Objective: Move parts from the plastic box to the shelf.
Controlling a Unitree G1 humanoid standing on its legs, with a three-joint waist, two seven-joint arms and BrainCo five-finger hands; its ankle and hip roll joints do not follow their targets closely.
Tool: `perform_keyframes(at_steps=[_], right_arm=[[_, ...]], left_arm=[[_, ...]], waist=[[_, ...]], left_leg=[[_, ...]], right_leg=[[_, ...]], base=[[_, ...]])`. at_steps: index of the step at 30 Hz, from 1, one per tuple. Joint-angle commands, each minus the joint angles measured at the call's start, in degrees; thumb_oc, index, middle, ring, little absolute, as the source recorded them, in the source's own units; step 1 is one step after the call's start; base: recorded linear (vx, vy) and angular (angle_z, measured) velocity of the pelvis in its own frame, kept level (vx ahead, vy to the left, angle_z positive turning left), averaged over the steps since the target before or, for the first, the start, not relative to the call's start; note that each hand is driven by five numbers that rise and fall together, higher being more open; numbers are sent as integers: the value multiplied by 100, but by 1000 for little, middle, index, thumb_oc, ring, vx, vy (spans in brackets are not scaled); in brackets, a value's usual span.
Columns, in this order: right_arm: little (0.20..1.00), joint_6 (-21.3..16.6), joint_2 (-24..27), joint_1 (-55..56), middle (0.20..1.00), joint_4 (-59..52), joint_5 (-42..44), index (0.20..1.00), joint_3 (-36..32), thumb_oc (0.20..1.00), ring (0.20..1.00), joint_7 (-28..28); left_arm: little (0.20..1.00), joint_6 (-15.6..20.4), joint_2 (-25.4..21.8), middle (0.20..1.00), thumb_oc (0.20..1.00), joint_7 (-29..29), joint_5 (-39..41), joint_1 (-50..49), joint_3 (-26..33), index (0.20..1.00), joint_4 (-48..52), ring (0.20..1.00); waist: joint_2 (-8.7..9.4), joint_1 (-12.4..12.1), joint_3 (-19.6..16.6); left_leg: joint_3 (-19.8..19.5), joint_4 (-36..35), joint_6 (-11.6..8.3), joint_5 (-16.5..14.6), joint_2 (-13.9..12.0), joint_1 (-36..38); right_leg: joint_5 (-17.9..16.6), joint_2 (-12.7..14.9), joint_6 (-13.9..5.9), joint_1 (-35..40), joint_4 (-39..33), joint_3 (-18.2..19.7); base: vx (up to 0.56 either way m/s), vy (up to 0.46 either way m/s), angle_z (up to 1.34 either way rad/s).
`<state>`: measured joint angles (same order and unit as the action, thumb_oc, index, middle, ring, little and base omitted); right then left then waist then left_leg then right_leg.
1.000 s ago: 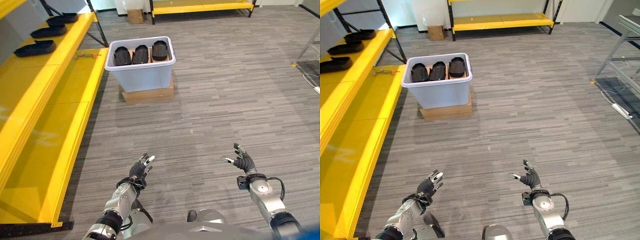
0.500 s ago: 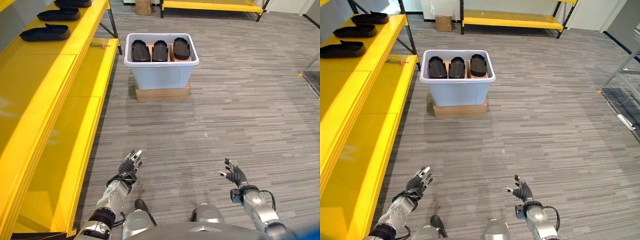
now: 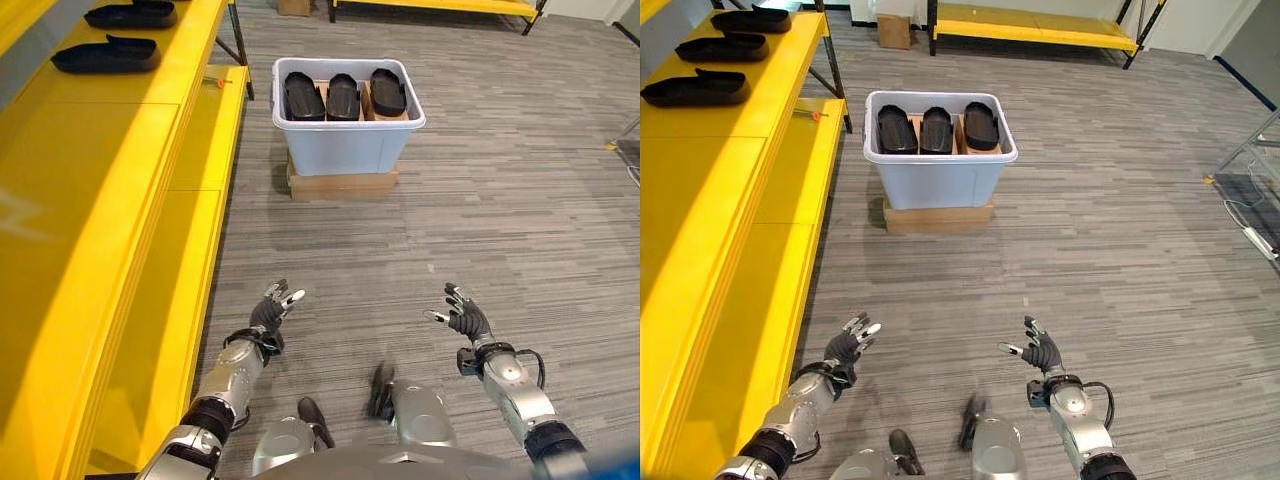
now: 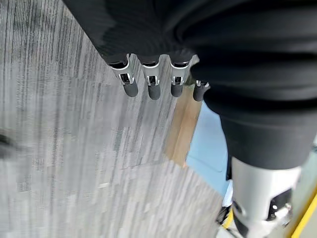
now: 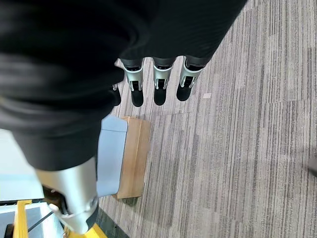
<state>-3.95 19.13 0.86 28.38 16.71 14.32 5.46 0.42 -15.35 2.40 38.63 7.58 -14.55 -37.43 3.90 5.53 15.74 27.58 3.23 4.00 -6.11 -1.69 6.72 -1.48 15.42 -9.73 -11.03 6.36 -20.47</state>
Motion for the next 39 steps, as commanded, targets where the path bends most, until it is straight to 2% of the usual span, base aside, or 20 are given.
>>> perform_keyframes(at_steps=[1,2,3,6,11,15,17,18,19,21,23,24,27,28,30,31,32,34,36,39], right_arm=[[1000,-232,53,-170,1000,-118,113,1000,-104,1000,1000,345],[1000,-181,-26,-133,1000,-110,42,1000,-219,1000,1000,398],[1000,-181,-46,-126,1000,-78,27,1000,-244,1000,1000,429],[1000,-225,-30,-30,1000,-23,62,1000,-302,1000,1000,563],[1000,-116,203,-31,1000,95,-65,1000,-391,1000,1000,705],[1000,-39,423,-60,1000,206,-215,1000,-479,1000,1000,523],[1000,38,506,-70,1000,243,-175,1000,-479,1000,1000,568],[1000,59,562,-72,1000,275,-86,1000,-508,1000,1000,531],[1000,63,573,-72,1000,282,-74,1000,-516,1000,1000,515],[1000,59,656,-88,1000,330,-55,1000,-581,1000,1000,398],[1000,18,702,-94,1000,365,-55,1000,-604,1000,1000,326],[1000,-17,723,-87,1000,388,-77,1000,-635,1000,1000,255],[1000,-149,740,-98,1000,440,34,1000,-632,1000,1000,157],[1000,-156,702,-127,1000,400,39,1000,-573,1000,1000,164],[1000,-160,647,-104,1000,328,-65,1000,-425,1000,1000,134],[1000,-152,632,-75,1000,275,-113,1000,-347,1000,1000,124],[1000,-164,648,-29,1000,205,-139,1000,-248,1000,1000,58],[1000,-155,653,0,1000,128,-194,1000,-154,1000,1000,19],[1000,-90,617,-24,1000,28,-294,1000,68,1000,1000,-96],[1000,-36,494,-17,1000,-44,-456,1000,114,1000,1000,-18]], left_arm=[[1000,24,-33,1000,1000,173,-380,38,-331,1000,344,1000],[1000,22,-130,1000,1000,352,-599,-36,-464,1000,405,1000],[1000,16,-135,1000,1000,372,-646,-51,-495,1000,411,1000],[1000,-18,-144,1000,1000,508,-784,-101,-618,1000,392,1000],[1000,-52,-122,1000,1000,696,-772,-311,-512,1000,413,1000],[1000,-19,-30,1000,1000,661,-768,-545,-356,1000,383,1000],[1000,83,21,1000,1000,692,-937,-581,-324,1000,288,1000],[1000,153,45,1000,1000,715,-941,-605,-323,1000,240,1000],[1000,165,50,1000,1000,718,-937,-609,-323,1000,231,1000],[1000,230,83,1000,1000,760,-918,-582,-347,1000,173,1000],[1000,156,56,1000,1000,723,-962,-530,-353,1000,240,1000],[1000,107,79,1000,1000,652,-991,-480,-326,1000,218,1000],[1000,168,43,1000,1000,555,-963,-400,-271,1000,189,1000],[1000,247,5,1000,1000,432,-771,-408,-223,1000,171,1000],[1000,401,30,1000,1000,369,-700,-471,-175,1000,92,1000],[1000,466,37,1000,1000,355,-692,-506,-140,1000,59,1000],[1000,512,40,1000,1000,326,-655,-575,-76,1000,40,1000],[1000,526,37,1000,1000,329,-610,-621,-5,1000,8,1000],[1000,645,55,1000,1000,330,-539,-647,203,1000,-213,1000],[1000,670,19,1000,1000,583,-750,-550,262,1000,-292,1000]], waist=[[22,150,27],[5,121,121],[3,120,135],[52,179,47],[76,208,-117],[18,298,-302],[-44,358,-394],[-106,399,-452],[-119,407,-462],[-234,452,-553],[-251,403,-544],[-257,405,-520],[-268,418,-365],[-247,398,-278],[-270,321,-224],[-320,277,-210],[-383,225,-177],[-410,199,-147],[-445,172,-67],[-405,177,-48]], left_leg=[[-249,7,-204,-325,-220,93],[-145,135,-267,-470,-382,191],[-143,174,-266,-514,-408,220],[-319,553,-306,-635,-487,70],[-69,1002,-342,-840,-620,145],[137,1381,-377,-1068,-681,372],[235,1691,-507,-858,-790,406],[314,1921,-655,-606,-896,423],[326,1959,-684,-560,-916,426],[438,2496,-1036,42,-1102,414],[373,3438,-1265,508,-1359,33],[354,3335,-1147,290,-1282,-92],[391,2901,-953,207,-1221,-476],[413,2335,-815,265,-1177,-698],[266,1354,-841,699,-1193,-965],[156,849,-939,988,-1268,-1071],[-45,317,-1104,1456,-1384,-1121],[-180,-33,-1176,1664,-1515,-1150],[-435,3,-1085,1349,-1612,-1078],[-353,538,-967,1002,-1528,-1156]], right_leg=[[-1173,334,-433,154,-181,528],[-1402,611,-527,62,-475,372],[-1476,647,-527,21,-435,392],[-1206,416,-482,309,-478,554],[-565,90,-312,494,-76,314],[-60,-255,74,502,235,145],[141,-503,290,562,217,101],[276,-688,440,636,155,55],[297,-723,466,651,139,46],[536,-990,731,800,9,-74],[684,-1164,955,978,-130,-141],[738,-1148,965,976,-67,-153],[701,-1127,937,1034,-24,-74],[733,-1077,877,1176,8,77],[805,-1053,829,1446,-17,178],[819,-1052,801,1556,-55,201],[849,-1049,776,1677,-56,259],[896,-1015,758,1755,-6,304],[1304,-891,703,1715,629,458],[1563,-876,747,1655,1023,418]], base=[[433,-419,69],[408,-386,83],[534,-490,77],[416,-398,30],[406,-344,35],[379,-324,-19],[315,-316,-20],[225,-242,-21],[196,-203,-17],[209,-238,-1],[224,-289,-6],[221,-199,-21],[196,3,-4],[303,161,3],[321,189,-15],[391,207,-20],[372,190,-26],[416,228,-61],[645,408,-80],[444,292,-72]])
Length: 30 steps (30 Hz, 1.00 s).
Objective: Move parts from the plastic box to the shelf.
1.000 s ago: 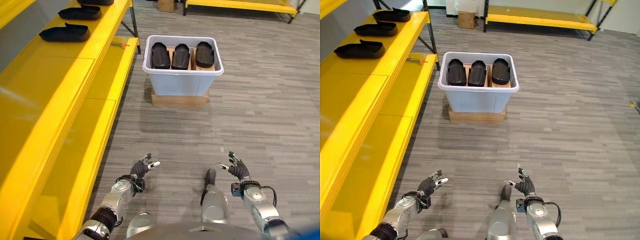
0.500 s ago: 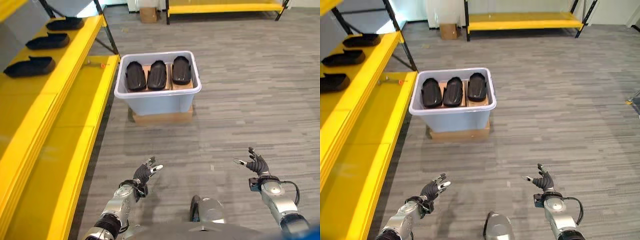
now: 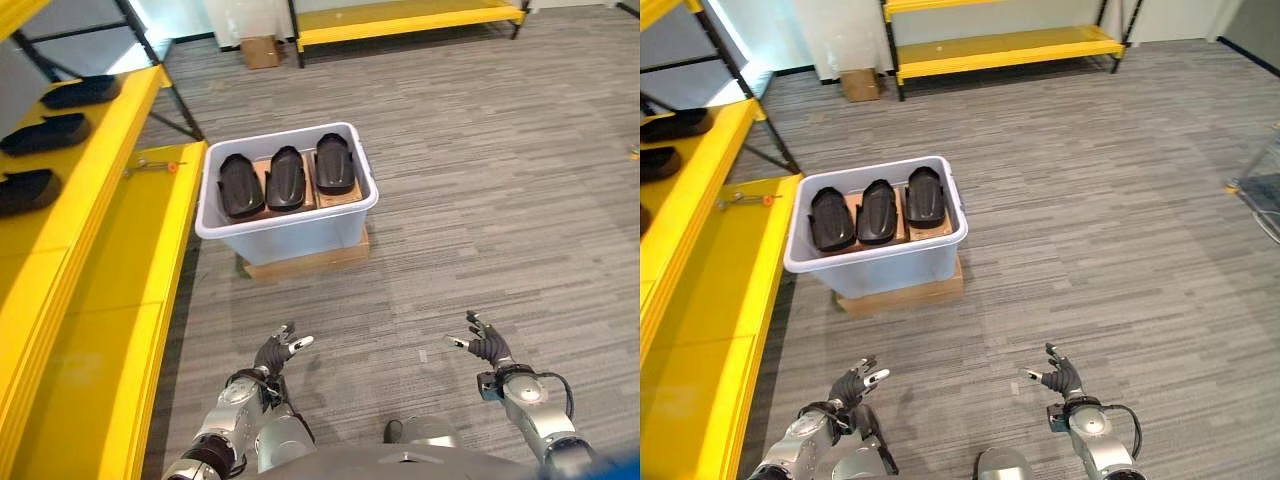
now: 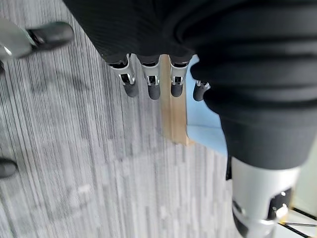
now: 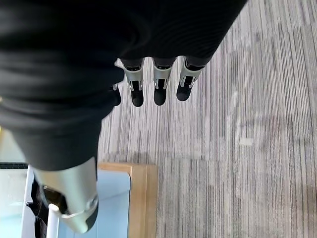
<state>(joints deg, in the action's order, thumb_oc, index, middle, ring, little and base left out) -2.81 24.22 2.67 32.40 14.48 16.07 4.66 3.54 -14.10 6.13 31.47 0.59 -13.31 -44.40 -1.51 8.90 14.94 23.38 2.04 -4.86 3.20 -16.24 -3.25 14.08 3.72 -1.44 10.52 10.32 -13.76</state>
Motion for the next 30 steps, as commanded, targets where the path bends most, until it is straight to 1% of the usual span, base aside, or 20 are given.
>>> perform_keyframes(at_steps=[1,5,6,7,8,10,11,12,13,14,15,16,17,19,21,22,24,27,28,30], right_arm=[[1000,-161,-29,-225,1000,-432,-273,1000,-42,1000,1000,117],[1000,-206,-88,-274,1000,-499,-228,1000,-83,1000,1000,148],[1000,-196,-163,-337,1000,-527,-256,1000,-102,1000,1000,163],[1000,-206,-221,-403,1000,-527,-189,1000,-78,1000,1000,243],[1000,-217,-239,-503,1000,-520,-156,1000,-35,1000,1000,338],[1000,-220,-242,-559,1000,-504,-169,1000,-29,1000,1000,367],[1000,-250,-229,-594,1000,-492,-148,1000,-47,1000,1000,367],[1000,-266,-213,-604,1000,-507,-113,1000,-74,1000,1000,362],[1000,-282,-201,-605,1000,-517,-89,1000,-100,1000,1000,359],[1000,-320,-199,-585,1000,-541,-70,1000,-132,1000,1000,344],[1000,-341,-196,-560,1000,-582,-46,1000,-151,1000,1000,341],[1000,-346,-199,-541,1000,-613,-23,1000,-163,1000,1000,354],[1000,-322,-231,-502,1000,-671,29,1000,-192,1000,1000,398],[1000,-336,-336,-391,1000,-701,32,1000,-287,1000,1000,526],[1000,-319,-375,-342,1000,-729,19,1000,-348,1000,1000,575],[1000,-276,-446,-279,1000,-779,21,1000,-428,1000,1000,657],[1000,-312,-503,-191,1000,-693,-25,1000,-478,1000,1000,790],[1000,-211,-486,-190,1000,-647,-21,1000,-464,1000,1000,872],[1000,-208,-460,-196,1000,-597,50,1000,-467,1000,1000,916],[1000,-380,-442,-167,1000,-623,219,1000,-497,1000,1000,910]], left_arm=[[1000,375,-135,1000,1000,292,-174,186,102,1000,422,1000],[1000,334,-265,1000,1000,298,-158,249,29,1000,522,1000],[1000,291,-374,1000,1000,207,-347,308,-17,1000,552,1000],[1000,295,-438,1000,1000,146,-423,331,-50,1000,553,1000],[1000,333,-489,1000,1000,213,-275,252,-79,1000,643,1000],[1000,349,-486,1000,1000,214,-240,212,-105,1000,715,1000],[1000,340,-492,1000,1000,219,-216,201,-108,1000,763,1000],[1000,337,-480,1000,1000,216,-210,203,-116,1000,788,1000],[1000,335,-468,1000,1000,211,-210,207,-125,1000,802,1000],[1000,310,-464,1000,1000,168,-214,233,-139,1000,824,1000],[1000,282,-475,1000,1000,121,-235,252,-156,1000,864,1000],[1000,266,-482,1000,1000,92,-257,258,-173,1000,896,1000],[1000,245,-497,1000,1000,80,-312,278,-202,1000,919,1000],[1000,284,-499,1000,1000,183,-423,313,-313,1000,850,1000],[1000,312,-497,1000,1000,241,-457,301,-358,1000,823,1000],[1000,325,-519,1000,1000,319,-559,248,-405,1000,852,1000],[1000,344,-567,1000,1000,423,-688,170,-543,1000,893,1000],[1000,262,-598,1000,1000,361,-633,197,-576,1000,954,1000],[1000,204,-599,1000,1000,332,-582,219,-527,1000,942,1000],[1000,225,-576,1000,1000,381,-494,140,-428,1000,935,1000]], waist=[[149,-199,25],[190,-262,-68],[274,-293,-217],[342,-378,-290],[308,-489,-260],[272,-470,-227],[235,-434,-190],[216,-413,-157],[202,-403,-131],[225,-403,-107],[241,-396,-72],[245,-384,-44],[304,-315,12],[351,-219,105],[341,-203,137],[368,-211,168],[459,-236,135],[518,-286,118],[527,-307,121],[527,-317,77]], left_leg=[[-3,723,10,-72,74,-134],[-57,672,243,-303,501,-44],[89,418,503,-461,913,54],[196,211,729,-588,1209,173],[219,45,930,-725,1460,383],[208,-22,954,-737,1515,467],[184,-52,918,-727,1517,538],[161,-45,855,-718,1493,596],[143,-23,804,-721,1462,633],[150,8,771,-765,1455,693],[159,6,741,-804,1436,788],[162,-9,728,-832,1421,852],[103,-33,730,-974,1446,967],[-24,-35,743,-1253,1441,1147],[-36,-3,723,-1308,1393,1201],[26,76,696,-1371,1332,1257],[-6,404,693,-1518,1295,1213],[65,637,685,-1583,1260,1106],[78,744,659,-1633,1202,1103],[120,711,623,-1571,1131,1143]], right_leg=[[65,298,-110,-546,814,-223],[365,209,-211,-528,1382,-147],[-32,207,-535,-679,2252,-164],[-663,398,-928,-902,3142,-238],[-1102,682,-1030,-1285,3977,-344],[-1051,621,-997,-1456,3833,-315],[-854,550,-880,-1594,3414,-341],[-696,528,-757,-1599,2785,-416],[-633,520,-679,-1537,2306,-489],[-736,628,-675,-1536,1658,-574],[-995,762,-709,-1593,1123,-621],[-1208,848,-749,-1649,863,-616],[-1787,1045,-936,-1867,328,-367],[-2484,1338,-1186,-2130,-311,-13],[-2611,1439,-1232,-2186,-516,22],[-2799,1611,-1284,-2241,-683,-16],[-2970,1722,-1344,-1921,-705,-59],[-2987,1797,-1312,-1835,-638,-205],[-2938,1770,-1313,-1769,-562,-283],[-2753,1656,-1290,-1676,-451,-394]], base=[[377,326,-14],[353,336,26],[493,552,34],[515,644,2],[297,404,-1],[138,135,16],[113,-6,-11],[118,-54,-29],[111,-100,-25],[102,-127,-14],[90,-133,-7],[123,-183,4],[154,-192,9],[258,-268,29],[212,-214,63],[316,-315,73],[401,-385,41],[211,-224,36],[248,-258,22],[349,-285,-7]])
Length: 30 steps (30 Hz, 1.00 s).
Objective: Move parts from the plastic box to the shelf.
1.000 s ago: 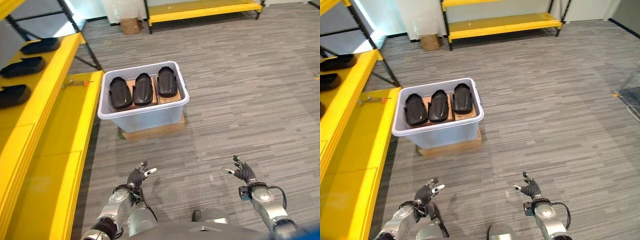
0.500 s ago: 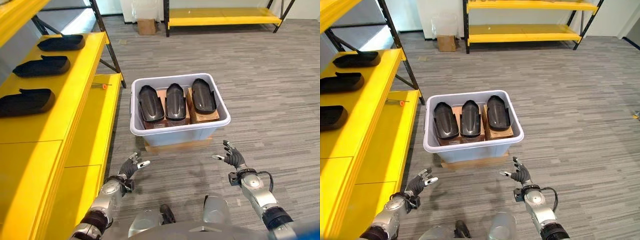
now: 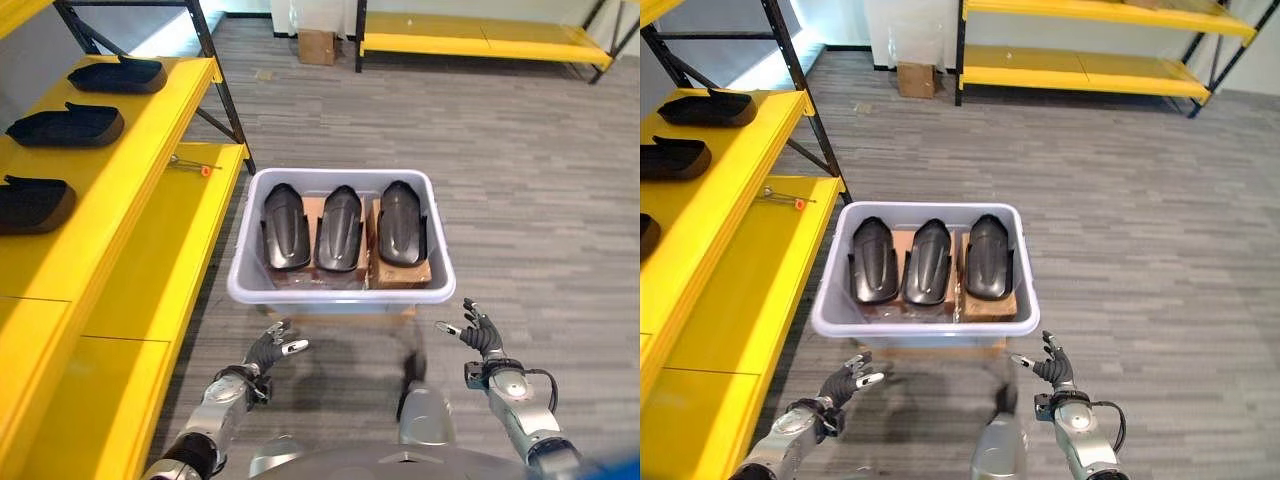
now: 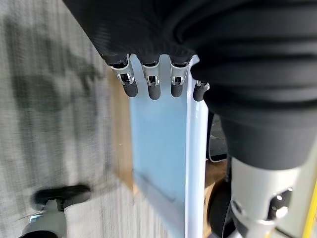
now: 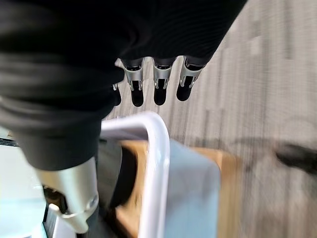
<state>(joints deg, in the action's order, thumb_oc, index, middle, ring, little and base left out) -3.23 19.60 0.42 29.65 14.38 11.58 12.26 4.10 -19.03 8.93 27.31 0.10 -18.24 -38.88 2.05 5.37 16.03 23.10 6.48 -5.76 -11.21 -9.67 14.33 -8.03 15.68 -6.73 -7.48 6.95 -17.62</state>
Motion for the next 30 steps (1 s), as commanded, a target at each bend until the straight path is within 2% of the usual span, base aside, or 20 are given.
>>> perform_keyframes(at_steps=[1,8,11,13,15,16,17,18,21,22,25,27,28,29,30], right_arm=[[1000,-309,55,108,1000,-406,196,1000,-114,1000,1000,118],[1000,-318,177,238,1000,-565,33,1000,-219,1000,1000,-48],[1000,-472,219,261,1000,-592,-104,1000,-235,1000,1000,-102],[1000,-608,285,302,1000,-688,-269,1000,-241,1000,1000,-107],[1000,-610,308,330,1000,-746,-269,1000,-243,1000,1000,-132],[1000,-656,323,380,1000,-803,-264,1000,-251,1000,1000,-208],[1000,-656,330,391,1000,-821,-267,1000,-259,1000,1000,-220],[1000,-645,370,445,1000,-864,-241,1000,-307,1000,1000,-332],[1000,-702,437,507,1000,-916,-316,1000,-324,1000,1000,-454],[1000,-667,534,511,1000,-1002,-474,1000,-314,1000,1000,-532],[1000,-570,692,504,1000,-1046,-444,1000,-371,1000,1000,-530],[1000,-578,791,525,1000,-1055,-393,1000,-419,1000,1000,-470],[1000,-600,824,526,1000,-1057,-333,1000,-439,1000,1000,-443],[1000,-631,845,521,1000,-1052,-287,1000,-443,1000,1000,-418],[1000,-665,888,454,1000,-1030,-96,1000,-410,1000,1000,-288]], left_arm=[[1000,285,-56,1000,1000,7,-171,62,133,1000,479,1000],[1000,864,-11,1000,1000,-80,66,-180,296,1000,877,1000],[1000,985,-10,1000,1000,-206,154,-168,348,1000,1012,1000],[1000,944,-36,1000,1000,-853,-95,-108,465,1000,1125,1000],[1000,941,-3,1000,1000,-1052,49,-84,562,1000,1121,1000],[1000,1103,10,1000,1000,-1283,-35,-88,689,1000,1200,1000],[1000,1097,14,1000,1000,-1301,-26,-91,723,1000,1221,1000],[1000,1203,16,1000,1000,-1464,16,-104,870,1000,1265,1000],[1000,1026,-27,1000,1000,-1528,139,-60,1013,1000,1444,1000],[1000,980,-12,1000,1000,-1377,155,21,1062,1000,1540,1000],[1000,905,-68,1000,1000,-1253,229,82,984,1000,1794,1000],[1000,834,-150,1000,1000,-1224,200,98,919,1000,1946,1000],[1000,848,-191,1000,1000,-1246,154,96,884,1000,1990,1000],[1000,834,-226,1000,1000,-1256,155,94,855,1000,2025,1000],[1000,815,-269,1000,1000,-1177,197,118,787,1000,2047,1000]], waist=[[153,54,-64],[89,226,-135],[71,265,-126],[55,320,-147],[48,352,-179],[32,382,-229],[24,391,-238],[-54,452,-308],[-145,463,-322],[-166,499,-250],[-239,551,-216],[-259,548,-224],[-261,545,-237],[-270,528,-242],[-272,499,-201]], left_leg=[[261,327,661,-99,351,-601],[417,381,670,-138,241,-472],[457,477,684,-193,197,-476],[502,655,715,-336,165,-422],[522,757,741,-440,166,-368],[540,945,785,-608,183,-334],[549,991,792,-647,189,-328],[669,1155,740,-601,188,-214],[792,2027,448,12,-129,-616],[888,2197,327,289,-496,-842],[803,1346,301,487,-691,-749],[579,646,182,754,-792,-616],[491,425,100,913,-879,-560],[348,265,-14,1221,-1026,-572],[48,98,-106,1521,-1225,-657]], right_leg=[[-201,344,-682,237,-72,-129],[580,12,-451,90,468,-150],[706,-7,-377,-14,693,-145],[824,18,-316,-133,985,-167],[906,23,-260,-167,1120,-198],[1021,13,-176,-222,1313,-216],[1059,3,-148,-225,1347,-220],[1244,-84,-19,-209,1439,-287],[1550,-335,252,-47,1380,-310],[1702,-371,359,5,1427,-249],[1774,-285,302,-45,1620,-124],[1783,-212,226,-62,1704,11],[1785,-171,195,-73,1731,72],[1805,-161,188,-77,1752,146],[1846,-71,132,-151,1911,379]], base=[[320,-220,-25],[231,-128,-7],[136,-120,3],[222,-206,3],[237,-214,11],[226,-205,7],[295,-246,0],[201,-161,3],[160,-124,6],[103,77,3],[64,279,1],[55,370,-7],[45,396,-5],[79,577,-15],[93,605,-19]])
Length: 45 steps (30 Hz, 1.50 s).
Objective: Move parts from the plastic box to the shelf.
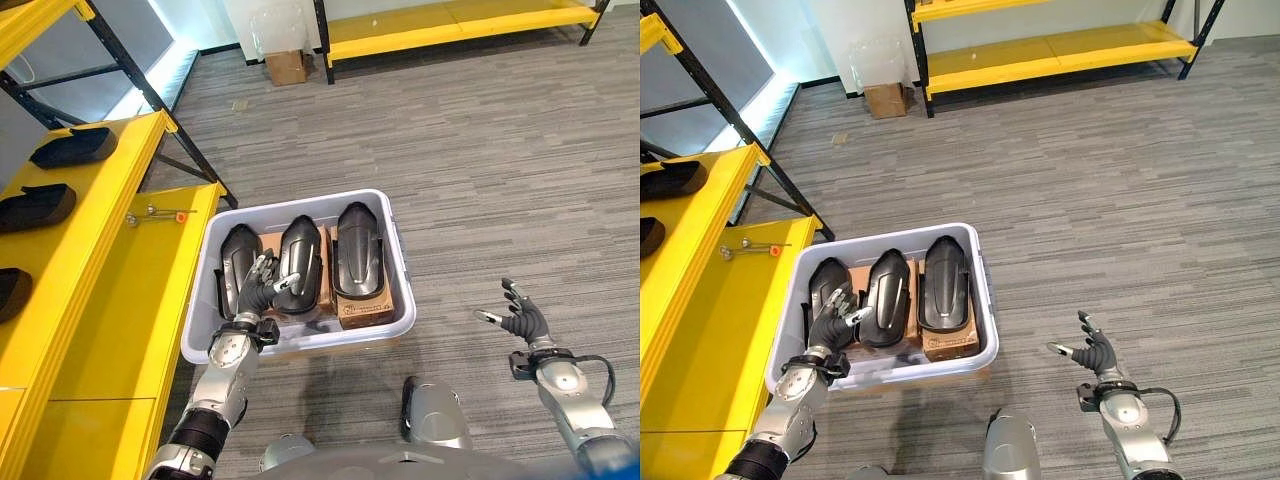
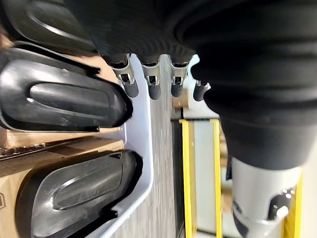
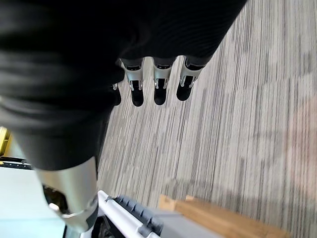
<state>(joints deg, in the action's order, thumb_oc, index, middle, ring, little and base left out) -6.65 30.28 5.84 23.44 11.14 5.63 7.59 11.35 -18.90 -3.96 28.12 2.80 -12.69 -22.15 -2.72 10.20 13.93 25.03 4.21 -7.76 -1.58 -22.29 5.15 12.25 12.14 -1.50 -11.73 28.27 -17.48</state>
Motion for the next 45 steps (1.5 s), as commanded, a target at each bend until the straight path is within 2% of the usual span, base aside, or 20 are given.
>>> perform_keyframes(at_steps=[1,3,5,7,9,11,13,14,15,17,19,22,25,29,34,38,41,42,44,45], right_arm=[[1000,-290,-174,-125,1000,-399,429,1000,184,1000,1000,238],[1000,-84,-242,-184,1000,-385,1260,1000,87,1000,1000,143],[1000,46,-500,-144,1000,-334,1749,1000,-42,1000,1000,-146],[1000,54,-656,-76,1000,-359,1326,1000,-72,1000,1000,-267],[1000,-17,-773,-68,1000,-364,847,1000,61,1000,1000,-433],[1000,-149,-764,-140,1000,-408,822,1000,117,1000,1000,-461],[1000,-240,-726,-244,1000,-442,795,1000,141,1000,1000,-491],[1000,-304,-613,-341,1000,-637,612,1000,216,1000,1000,-470],[1000,-340,-559,-368,1000,-719,543,1000,242,1000,1000,-429],[1000,-453,-466,-429,1000,-830,520,1000,238,1000,1000,-330],[1000,-737,-254,-622,1000,-1030,517,1000,181,1000,1000,-157],[1000,-849,-119,-866,1000,-1160,462,1000,141,1000,1000,21],[1000,-895,-8,-1326,1000,-1213,159,1000,166,1000,1000,483],[1000,-755,105,-1983,1000,-1140,-325,1000,306,1000,1000,955],[1000,-286,158,-2995,1000,-783,-392,1000,526,1000,1000,1317],[1000,-163,174,-3566,1000,-514,-343,1000,665,1000,1000,1345],[1000,86,218,-4043,1000,-326,-319,1000,765,1000,1000,1266],[1000,228,199,-4339,1000,-98,-208,1000,846,1000,1000,1389],[1000,225,209,-4539,1000,92,-428,1000,881,1000,1000,1504],[1000,398,223,-4773,1000,283,-659,1000,948,1000,1000,1969]], left_arm=[[1000,40,-280,1000,1000,246,140,-120,189,1000,354,1000],[1000,-309,-270,1000,1000,583,410,-60,54,1000,287,1000],[1000,-431,-261,1000,1000,734,428,-12,-93,1000,248,1000],[1000,-468,-289,1000,1000,935,334,17,-197,1000,291,1000],[1000,-446,-420,1000,1000,871,444,-102,-312,1000,397,1000],[1000,-322,-525,1000,1000,779,598,-191,-289,1000,429,1000],[1000,-168,-581,1000,1000,795,582,-215,-281,1000,492,1000],[1000,-14,-629,1000,1000,787,689,-318,-161,1000,682,1000],[1000,74,-659,1000,1000,736,716,-331,-113,1000,755,1000],[1000,264,-712,1000,1000,682,701,-339,-13,1000,893,1000],[1000,542,-844,1000,1000,533,898,-365,292,1000,1343,1000],[1000,634,-931,1000,1000,513,998,-340,540,1000,1719,1000],[1000,806,-989,1000,1000,594,1055,-264,782,1000,2218,1000],[1000,794,-1012,1000,1000,585,1068,-7,801,1000,2571,1000],[1000,576,-992,1000,1000,525,1064,494,624,1000,2793,1000],[1000,477,-984,1000,1000,484,1011,760,464,1000,2873,1000],[1000,374,-958,1000,1000,423,1138,971,362,1000,2915,1000],[1000,290,-944,1000,1000,394,1138,1123,303,1000,2931,1000],[1000,257,-932,1000,1000,389,1099,1198,278,1000,2943,1000],[1000,294,-901,1000,1000,331,993,1285,220,1000,2930,1000]], waist=[[195,12,51],[179,62,76],[178,74,98],[165,83,136],[185,-11,189],[261,-180,243],[324,-317,338],[405,-485,437],[425,-539,483],[438,-629,553],[424,-791,712],[397,-911,816],[336,-1069,958],[243,-1214,1099],[172,-1345,1265],[138,-1411,1387],[100,-1468,1488],[89,-1517,1561],[73,-1551,1586],[25,-1582,1586]], left_leg=[[-282,463,114,547,65,147],[-166,413,284,-91,480,202],[-157,545,423,-343,781,56],[-129,556,517,-448,971,-7],[-67,529,610,-542,1156,-69],[-123,614,612,-540,1095,-280],[-214,722,539,-516,995,-469],[-318,831,424,-417,865,-701],[-375,874,386,-381,827,-798],[-442,939,363,-239,754,-1018],[-639,1060,269,-150,680,-1269],[-764,1144,238,-118,674,-1448],[-888,1244,212,-93,675,-1621],[-991,1340,194,-79,688,-1830],[-1071,1463,154,-53,655,-2104],[-1112,1563,139,-82,656,-2243],[-1157,1679,173,-116,706,-2431],[-1202,1766,209,-143,749,-2580],[-1232,1801,223,-160,783,-2675],[-1270,1833,242,-166,824,-2836]], right_leg=[[-145,305,-400,255,-135,493],[-162,504,-566,265,-56,542],[-319,685,-771,273,-71,576],[-549,809,-873,274,-146,610],[-1089,993,-1013,342,-551,561],[-1188,1053,-1054,378,-803,430],[-1143,1077,-1071,415,-904,309],[-1076,1069,-1097,454,-1012,186],[-1048,1056,-1098,430,-995,164],[-1086,1021,-1034,315,-963,130],[-952,971,-1024,213,-788,129],[-862,958,-1010,112,-637,135],[-777,977,-996,-18,-458,130],[-685,997,-983,-195,-279,141],[-624,993,-908,-407,-107,124],[-541,994,-857,-503,22,96],[-437,1018,-822,-704,279,119],[-368,1031,-794,-853,453,138],[-332,1032,-777,-951,529,145],[-288,1031,-747,-1126,637,157]], base=[[122,715,-34],[107,537,-30],[77,423,-14],[52,382,1],[40,312,-8],[-59,37,2],[-89,-82,16],[-79,-91,15],[-136,-89,7],[-95,-35,17],[-56,-30,20],[-49,-22,24],[-29,-18,11],[-31,-13,14],[-27,-40,9],[-12,-31,7],[-45,-37,7],[-65,-43,16],[-61,-28,13],[-54,5,9]])
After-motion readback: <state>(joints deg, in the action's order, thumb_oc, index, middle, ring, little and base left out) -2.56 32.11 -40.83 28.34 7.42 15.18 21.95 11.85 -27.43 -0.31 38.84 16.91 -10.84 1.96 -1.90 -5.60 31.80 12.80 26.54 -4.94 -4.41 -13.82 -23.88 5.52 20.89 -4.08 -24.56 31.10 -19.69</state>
